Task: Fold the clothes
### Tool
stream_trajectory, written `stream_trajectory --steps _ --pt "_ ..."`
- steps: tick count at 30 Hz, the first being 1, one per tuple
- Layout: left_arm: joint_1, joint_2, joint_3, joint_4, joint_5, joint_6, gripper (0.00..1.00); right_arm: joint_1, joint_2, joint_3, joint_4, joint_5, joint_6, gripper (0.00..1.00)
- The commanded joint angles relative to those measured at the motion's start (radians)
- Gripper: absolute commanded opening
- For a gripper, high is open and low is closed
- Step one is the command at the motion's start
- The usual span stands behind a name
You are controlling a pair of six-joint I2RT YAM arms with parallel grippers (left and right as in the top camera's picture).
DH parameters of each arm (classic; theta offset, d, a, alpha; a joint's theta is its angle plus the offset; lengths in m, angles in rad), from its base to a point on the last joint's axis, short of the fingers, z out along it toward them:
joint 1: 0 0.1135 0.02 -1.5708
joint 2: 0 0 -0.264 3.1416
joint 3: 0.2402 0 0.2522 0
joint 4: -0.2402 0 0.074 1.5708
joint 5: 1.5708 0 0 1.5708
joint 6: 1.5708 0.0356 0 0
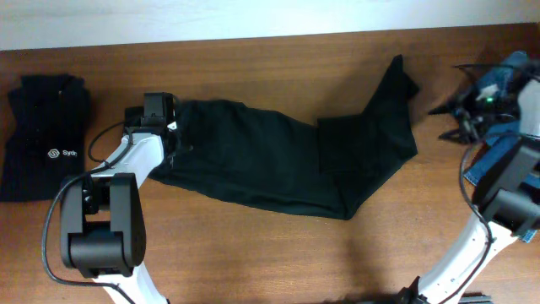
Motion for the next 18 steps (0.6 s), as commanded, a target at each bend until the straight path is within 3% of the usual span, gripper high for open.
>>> stream_trajectory --steps 1,9,13,18 --pt "0.026 0.080 -0.045 -0.045 -0.066 -0.018 0.01 0.116 -0.021 0.014 -0.018 0.035 -0.163 0.75" --pt "0.026 0.080 -0.045 -0.025 -0.066 -0.018 0.01 0.277 0.023 -0.027 0.032 0.095 -0.225 0.74" --pt "0.026 0.080 -0.045 -0.025 -0.066 -0.018 0.01 0.298 0.037 -0.061 0.069 0.144 -0.225 0.68" --pt "0.026 0.080 -0.045 -0.025 -0.066 -0.018 0.01 0.299 0.037 -0.090 0.069 0.204 -0.225 0.67"
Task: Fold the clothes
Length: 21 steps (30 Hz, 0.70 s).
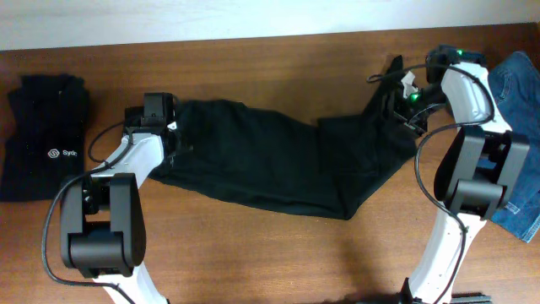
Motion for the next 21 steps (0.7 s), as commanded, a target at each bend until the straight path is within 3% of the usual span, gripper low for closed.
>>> stream_trajectory --steps 1,8,21 --pt "0.026 0.080 -0.045 -0.028 -0.064 -0.017 0.01 0.000 0.019 -0.034 0.000 0.053 -0.018 0.66" --pt "0.026 0.080 -0.045 -0.028 -0.065 -0.017 0.00 0.039 0.019 -0.120 0.027 0.006 -0.030 0.59" --pt "0.026 0.080 -0.045 -0.028 -0.065 -0.017 0.01 0.117 0.019 -0.181 0.092 0.007 -0.055 0.56"
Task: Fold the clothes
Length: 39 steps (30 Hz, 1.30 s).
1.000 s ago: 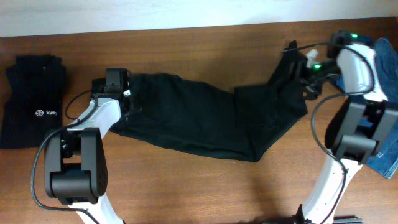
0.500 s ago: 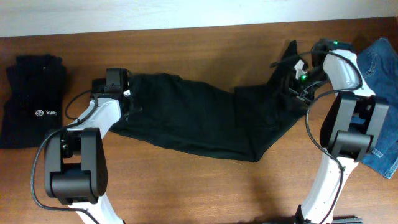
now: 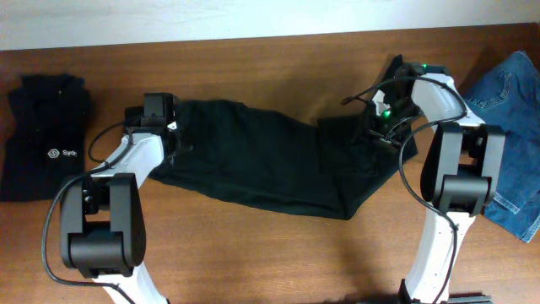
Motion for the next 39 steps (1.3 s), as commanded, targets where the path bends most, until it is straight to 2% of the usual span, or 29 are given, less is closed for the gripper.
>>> stream_trajectory --steps 1,3,5,6,12,17,23,27,39 --pt "0.026 0.080 -0.045 -0.028 -0.064 -0.017 0.01 0.008 0.011 -0.037 0.019 -0.003 -0.010 0.53" --pt "0.026 0.080 -0.045 -0.029 -0.064 -0.017 0.01 0.009 0.011 -0.053 0.032 -0.003 -0.010 0.43" --pt "0.026 0.080 -0.045 -0.029 -0.064 -0.017 0.01 0.009 0.011 -0.060 0.036 -0.003 -0.010 0.22" --pt "0.026 0.080 -0.045 -0.028 -0.064 -0.017 0.01 0.009 0.011 -0.060 0.036 -0.003 -0.010 0.04" --pt "0.026 0.080 -0.045 -0.028 -0.065 -0.017 0.01 -0.015 0.011 -0.014 -0.007 -0.010 0.012 0.04" --pt "0.026 0.080 -0.045 -0.027 -0.065 -0.017 0.01 -0.088 0.008 0.165 -0.204 0.019 0.014 0.04" --pt "0.026 0.080 -0.045 -0.027 -0.065 -0.017 0.01 -0.183 0.007 0.425 -0.439 0.244 0.174 0.04" --pt "0.026 0.080 -0.045 -0.029 -0.065 -0.017 0.01 -0.232 -0.025 0.488 -0.439 0.269 0.241 0.04" --pt "0.026 0.080 -0.045 -0.029 -0.065 -0.017 0.01 -0.402 -0.036 0.505 -0.439 0.360 0.272 0.04"
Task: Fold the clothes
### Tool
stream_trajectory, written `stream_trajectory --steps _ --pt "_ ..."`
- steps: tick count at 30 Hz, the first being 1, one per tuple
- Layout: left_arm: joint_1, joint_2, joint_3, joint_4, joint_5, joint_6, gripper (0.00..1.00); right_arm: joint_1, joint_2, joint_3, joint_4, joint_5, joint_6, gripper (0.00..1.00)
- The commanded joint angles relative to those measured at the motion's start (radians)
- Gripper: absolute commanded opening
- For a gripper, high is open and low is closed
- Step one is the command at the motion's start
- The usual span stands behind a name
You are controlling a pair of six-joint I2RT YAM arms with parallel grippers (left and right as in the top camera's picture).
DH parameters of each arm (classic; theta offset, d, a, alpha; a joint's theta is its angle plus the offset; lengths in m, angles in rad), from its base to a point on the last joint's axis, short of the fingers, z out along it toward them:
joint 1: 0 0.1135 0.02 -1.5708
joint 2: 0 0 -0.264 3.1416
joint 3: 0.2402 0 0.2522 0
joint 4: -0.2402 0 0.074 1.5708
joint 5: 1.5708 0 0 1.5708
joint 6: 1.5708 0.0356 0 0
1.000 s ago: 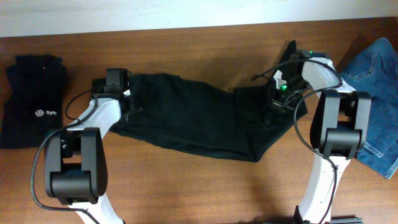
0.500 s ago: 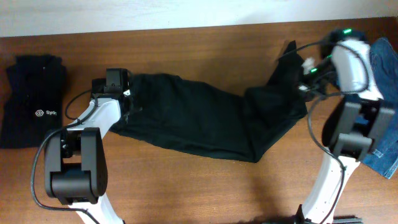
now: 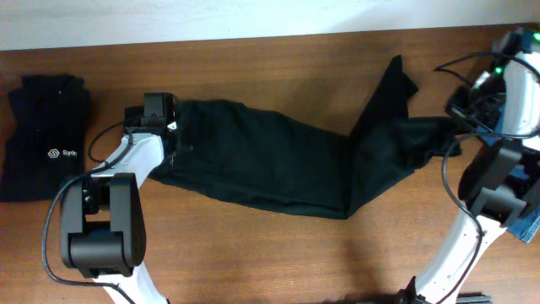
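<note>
Black trousers lie spread across the table, waist to the left. One leg points up toward the far edge. The other leg is stretched out to the right. My right gripper is shut on the end of that leg. My left gripper sits at the waistband, where the cloth is puckered, and looks shut on it; its fingers are mostly lost against the black fabric.
A folded black garment with a white logo lies at the far left. Blue jeans lie at the right edge, behind my right arm. Bare wooden table runs along the front.
My right gripper was over the folded-back leg near the trousers' middle right; now it is farther right, and that leg is pulled out flat toward the right. The left arm has not moved.
My right gripper was first at the far right by the jeans, with one leg folded back over the trousers. Then it was at the upper leg, then down on the folded part. Now that leg is stretched rightward in its grip. The left gripper stayed at the waistband throughout.
</note>
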Motion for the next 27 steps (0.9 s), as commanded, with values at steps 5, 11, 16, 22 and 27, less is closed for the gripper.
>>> stream_trajectory --steps 5,11,16,22,27 --pt "0.026 0.079 -0.045 -0.037 -0.063 -0.023 0.01 -0.156 -0.040 0.021 -0.005 0.043 0.023 0.04" --pt "0.026 0.079 -0.045 -0.048 -0.063 -0.069 0.01 -0.246 -0.040 0.020 -0.005 0.108 0.043 0.04" --pt "0.026 0.079 -0.045 -0.058 -0.063 -0.069 0.01 -0.324 -0.040 0.020 -0.005 0.148 0.057 0.04" --pt "0.026 0.079 -0.045 -0.059 -0.064 -0.069 0.01 -0.387 -0.040 0.021 -0.005 0.153 0.057 0.93" --pt "0.029 0.079 -0.045 -0.059 -0.064 -0.072 0.01 -0.409 -0.042 0.032 -0.005 0.159 0.056 0.96"
